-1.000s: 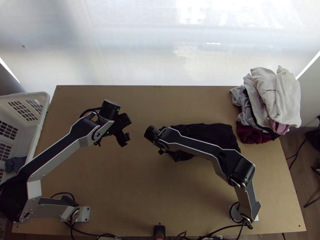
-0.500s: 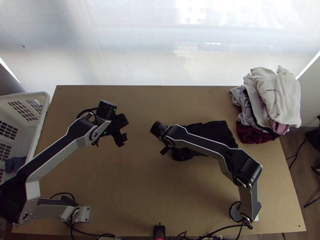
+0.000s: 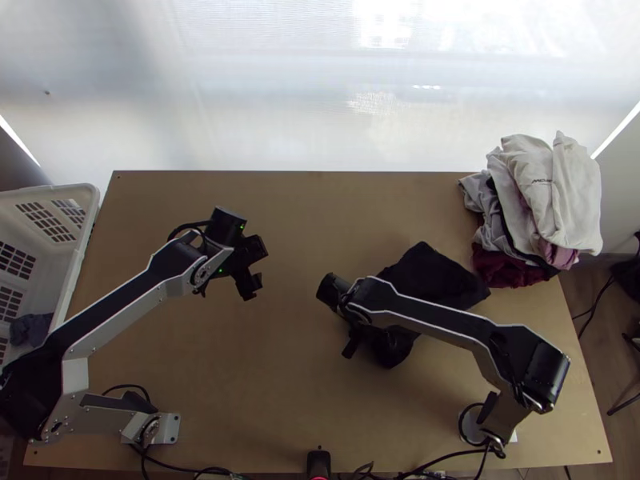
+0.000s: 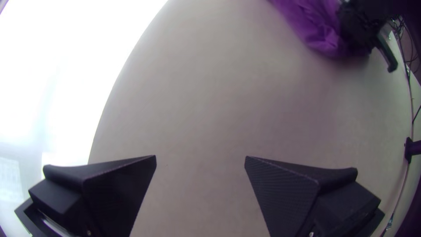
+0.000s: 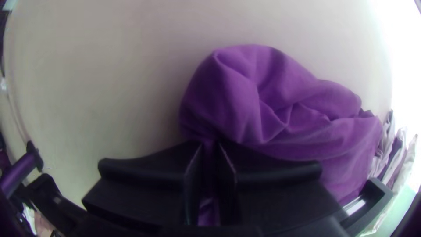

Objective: Fold the t-shirt

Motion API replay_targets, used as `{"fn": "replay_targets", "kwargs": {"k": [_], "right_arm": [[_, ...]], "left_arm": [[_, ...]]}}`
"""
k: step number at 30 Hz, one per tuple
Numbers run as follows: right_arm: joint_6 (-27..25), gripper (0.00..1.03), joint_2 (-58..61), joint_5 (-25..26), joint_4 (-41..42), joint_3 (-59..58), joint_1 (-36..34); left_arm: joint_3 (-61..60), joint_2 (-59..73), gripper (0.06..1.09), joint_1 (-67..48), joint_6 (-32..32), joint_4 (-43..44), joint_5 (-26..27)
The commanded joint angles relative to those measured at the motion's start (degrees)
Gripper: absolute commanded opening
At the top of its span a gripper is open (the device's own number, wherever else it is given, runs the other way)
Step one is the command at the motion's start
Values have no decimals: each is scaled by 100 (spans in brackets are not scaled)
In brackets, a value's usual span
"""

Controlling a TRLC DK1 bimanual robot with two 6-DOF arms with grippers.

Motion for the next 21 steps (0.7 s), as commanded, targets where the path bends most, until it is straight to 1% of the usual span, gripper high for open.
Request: {"fn": "replay_targets", "kwargs": {"k": [1, 3, 4, 5, 6, 7, 8, 11, 13, 17, 21], "right_arm": [[-256, 3, -789, -387, 119, -341, 721], [-282, 3, -895, -378, 128, -385, 748], [-274, 7, -886, -369, 128, -385, 721], [-274, 16, -868, -334, 128, -385, 677], [-265, 29, -833, -272, 128, -385, 625], [-265, 43, -824, -202, 119, -394, 589], [-265, 61, -824, -114, 111, -385, 563], [-230, 87, -983, -61, 58, -323, 458], [-230, 99, -1229, -61, 49, -279, 291], [-203, 98, -1835, -158, 40, -279, -78], [-265, 98, -2380, -334, -188, -701, -70]], "left_arm": [[-29, 115, 104, -195, 13, 71, -8], [-29, 150, 104, -256, 13, 89, -8], [-29, 159, 104, -274, 13, 98, -17], [-38, 159, 104, -291, 13, 115, -8], [-56, 159, 104, -326, 13, 133, -8], [-91, 159, 104, -362, 13, 159, -8], [-126, 159, 104, -414, 13, 185, -8], [-161, 141, 104, -511, -5, 185, -8], [-161, 132, 104, -529, -13, 247, -8], [-161, 79, 104, -573, 4, 282, -8], [-179, -228, 104, -986, -57, 282, 27]]}}
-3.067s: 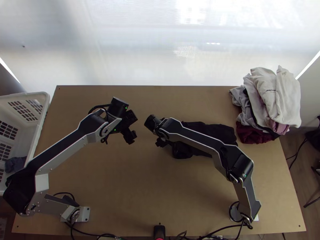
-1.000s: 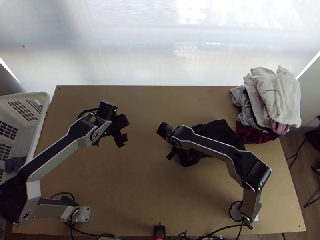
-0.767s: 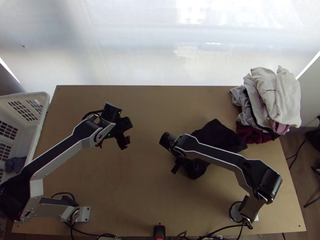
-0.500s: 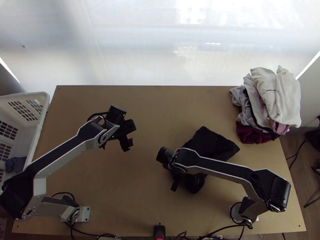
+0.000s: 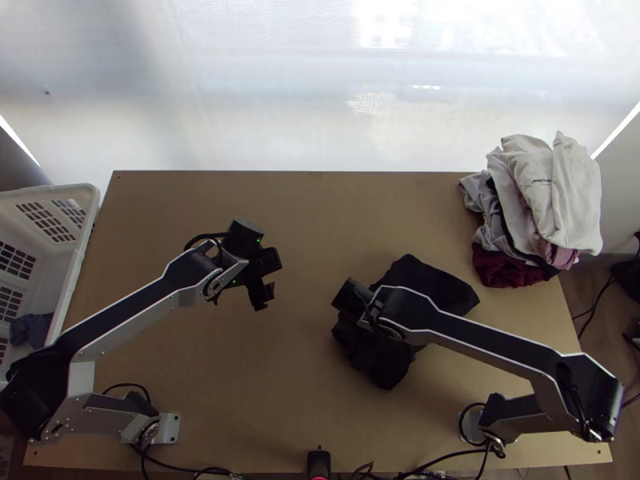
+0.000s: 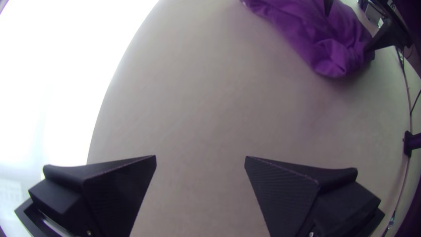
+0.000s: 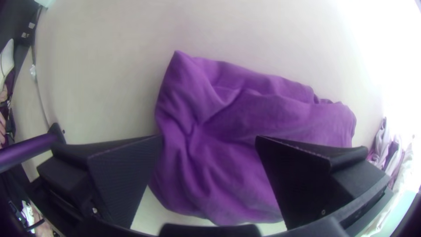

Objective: Fold the t-shirt

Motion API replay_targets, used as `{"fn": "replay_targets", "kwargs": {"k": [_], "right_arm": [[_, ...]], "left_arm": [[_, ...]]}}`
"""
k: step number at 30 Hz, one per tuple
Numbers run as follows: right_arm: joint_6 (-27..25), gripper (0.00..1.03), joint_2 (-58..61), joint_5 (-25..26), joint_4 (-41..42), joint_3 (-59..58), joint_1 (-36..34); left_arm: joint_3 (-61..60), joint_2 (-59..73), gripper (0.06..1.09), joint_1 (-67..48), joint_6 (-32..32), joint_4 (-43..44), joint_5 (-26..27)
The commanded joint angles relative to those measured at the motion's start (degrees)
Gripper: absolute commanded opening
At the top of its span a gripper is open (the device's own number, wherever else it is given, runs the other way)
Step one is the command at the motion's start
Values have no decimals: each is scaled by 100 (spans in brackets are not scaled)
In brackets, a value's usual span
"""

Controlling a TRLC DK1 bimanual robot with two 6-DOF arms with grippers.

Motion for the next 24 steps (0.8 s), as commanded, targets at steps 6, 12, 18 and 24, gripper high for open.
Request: {"fn": "replay_targets", "kwargs": {"k": [6, 12, 18, 24], "right_arm": [[-2, 98, -1252, -858, -707, -958, 14], [-169, 98, -1727, -1192, -988, -1099, 111], [-345, 98, -1876, -1183, -707, -1582, 252], [-301, 98, -1525, -1192, -443, -1564, 568]], "left_arm": [[-261, -637, 104, -1518, 92, -338, 78], [-305, -865, 104, -2089, -180, -523, 350], [-639, -645, 104, -2362, -286, 40, 491], [-656, -584, 104, -2116, -277, 180, 482]]}}
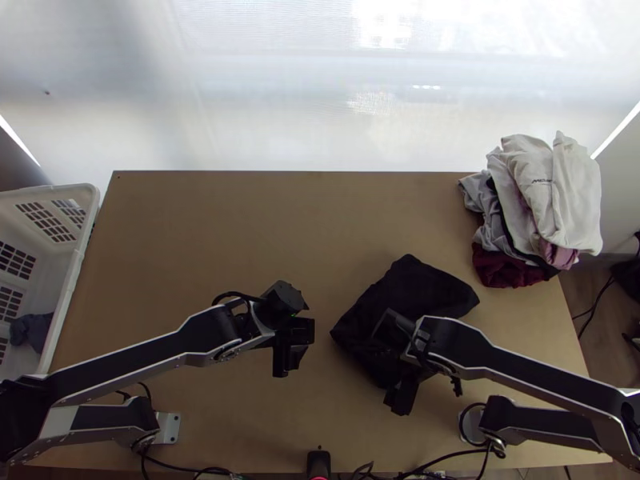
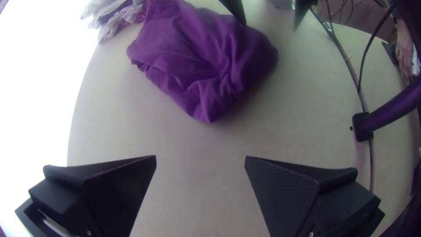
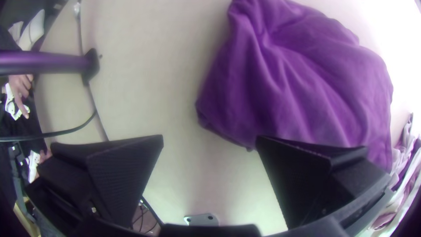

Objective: Fold the t-shirt

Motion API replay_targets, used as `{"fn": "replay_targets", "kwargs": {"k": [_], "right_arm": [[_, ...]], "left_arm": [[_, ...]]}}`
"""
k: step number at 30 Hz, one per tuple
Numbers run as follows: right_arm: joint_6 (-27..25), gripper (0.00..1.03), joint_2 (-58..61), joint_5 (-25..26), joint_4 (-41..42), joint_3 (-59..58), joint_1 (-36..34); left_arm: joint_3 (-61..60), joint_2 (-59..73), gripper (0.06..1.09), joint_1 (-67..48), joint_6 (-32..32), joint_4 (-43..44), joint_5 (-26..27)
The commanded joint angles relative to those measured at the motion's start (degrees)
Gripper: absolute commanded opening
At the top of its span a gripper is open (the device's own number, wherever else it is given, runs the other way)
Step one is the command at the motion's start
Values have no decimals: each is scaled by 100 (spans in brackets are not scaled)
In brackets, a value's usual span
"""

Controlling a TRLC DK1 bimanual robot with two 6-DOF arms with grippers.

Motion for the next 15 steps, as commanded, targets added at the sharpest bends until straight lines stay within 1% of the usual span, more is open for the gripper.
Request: {"fn": "replay_targets", "kwargs": {"k": [1, 3, 7, 10, 13, 15], "right_arm": [[18, 98, 303, -46, 290, -89, 442], [53, 98, 602, -46, 369, 52, 591], [211, 98, 1402, -38, 395, 570, 600], [299, 98, 1718, 42, 544, 658, 609], [343, 98, 1779, 463, 650, 605, 591], [352, 98, 1771, 956, 703, 588, 504]], "left_arm": [[-94, 39, 104, 116, 18, 213, 34], [-68, 21, 104, 266, 132, 204, 34], [29, 13, 104, 591, 326, 204, 34], [46, -84, 104, 775, 370, 178, 34], [20, -233, 104, 925, 379, 90, 34], [-15, -339, 104, 1004, 387, 72, 34]]}}
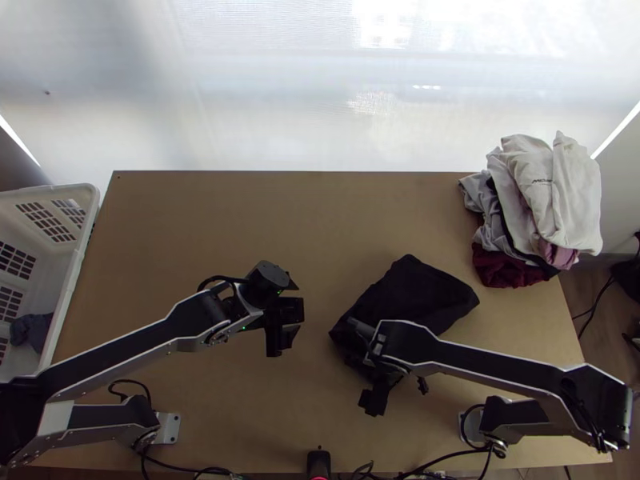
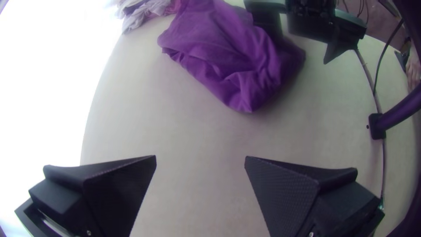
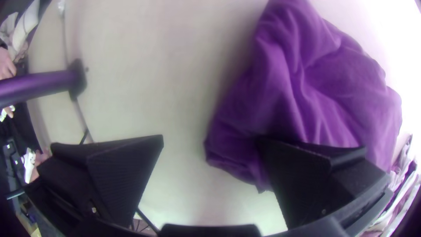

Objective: Fold the t-shirt

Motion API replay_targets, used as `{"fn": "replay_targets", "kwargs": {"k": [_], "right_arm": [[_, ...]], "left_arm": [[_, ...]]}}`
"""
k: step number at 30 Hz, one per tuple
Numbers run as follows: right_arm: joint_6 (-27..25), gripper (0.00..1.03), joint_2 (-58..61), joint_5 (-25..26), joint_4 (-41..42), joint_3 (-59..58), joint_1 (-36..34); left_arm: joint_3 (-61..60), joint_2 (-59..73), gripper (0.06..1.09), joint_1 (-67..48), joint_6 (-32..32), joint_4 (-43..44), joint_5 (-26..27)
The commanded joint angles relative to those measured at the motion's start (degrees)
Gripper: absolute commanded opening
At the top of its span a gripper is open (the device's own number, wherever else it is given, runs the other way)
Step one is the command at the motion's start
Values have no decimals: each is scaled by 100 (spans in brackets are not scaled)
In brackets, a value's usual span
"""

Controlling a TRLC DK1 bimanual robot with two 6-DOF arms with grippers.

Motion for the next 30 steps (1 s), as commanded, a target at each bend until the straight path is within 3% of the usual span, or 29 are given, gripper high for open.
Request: {"fn": "replay_targets", "kwargs": {"k": [1, 8, 17, 30], "right_arm": [[116, 98, 348, 983, 220, 89, -109], [90, 96, 93, 1941, 237, 19, -619], [-192, 96, -549, 2653, 809, -851, -856], [-499, 92, -215, 3374, 1978, -1282, -865]], "left_arm": [[-35, -258, 104, 375, 81, -96, 1], [-35, -320, 104, 471, 231, -114, 1], [18, -223, 104, 375, 240, -35, 10], [53, -214, 104, 375, 240, -35, 1]]}}
